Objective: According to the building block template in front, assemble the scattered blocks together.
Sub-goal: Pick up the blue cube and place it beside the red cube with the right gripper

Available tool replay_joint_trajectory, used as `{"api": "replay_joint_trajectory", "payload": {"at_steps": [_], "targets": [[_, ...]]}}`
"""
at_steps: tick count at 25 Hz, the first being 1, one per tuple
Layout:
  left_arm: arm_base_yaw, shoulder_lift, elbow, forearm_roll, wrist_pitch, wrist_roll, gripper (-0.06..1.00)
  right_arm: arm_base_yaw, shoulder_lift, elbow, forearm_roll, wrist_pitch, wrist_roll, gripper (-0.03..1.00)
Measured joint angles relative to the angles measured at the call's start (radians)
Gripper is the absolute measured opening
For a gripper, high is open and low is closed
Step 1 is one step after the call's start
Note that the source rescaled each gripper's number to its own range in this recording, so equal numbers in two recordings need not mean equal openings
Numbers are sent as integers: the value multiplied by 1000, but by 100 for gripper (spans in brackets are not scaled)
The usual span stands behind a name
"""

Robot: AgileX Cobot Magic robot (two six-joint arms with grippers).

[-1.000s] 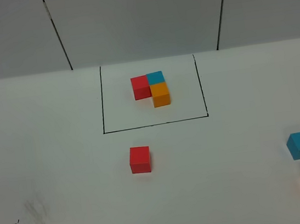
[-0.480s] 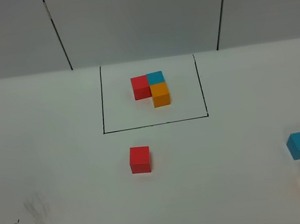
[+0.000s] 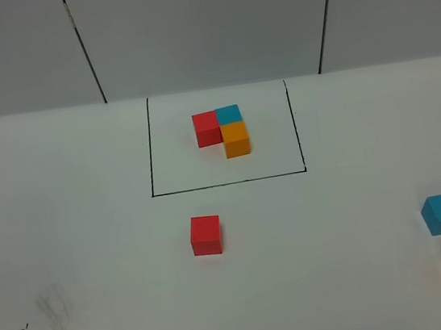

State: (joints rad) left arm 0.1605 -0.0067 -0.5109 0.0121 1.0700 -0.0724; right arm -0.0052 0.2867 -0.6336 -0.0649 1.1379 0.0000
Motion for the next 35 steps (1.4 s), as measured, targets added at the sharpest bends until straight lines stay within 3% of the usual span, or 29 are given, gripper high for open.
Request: {"api": "replay_joint_trajectory", "payload": {"at_steps": [7, 19, 26, 35], "targets": [[0, 0, 0, 0, 0, 0, 100, 0, 280, -118, -8, 78, 0, 83], [0, 0, 0, 0, 0, 0, 100, 0, 578, -240, -37, 80, 18, 79], [0, 0, 0, 0, 0, 0, 100, 0, 654, -241, 59, 6, 16, 80], [0, 0, 0, 0, 0, 0, 100, 0, 820, -265, 85, -65, -13, 97]]}}
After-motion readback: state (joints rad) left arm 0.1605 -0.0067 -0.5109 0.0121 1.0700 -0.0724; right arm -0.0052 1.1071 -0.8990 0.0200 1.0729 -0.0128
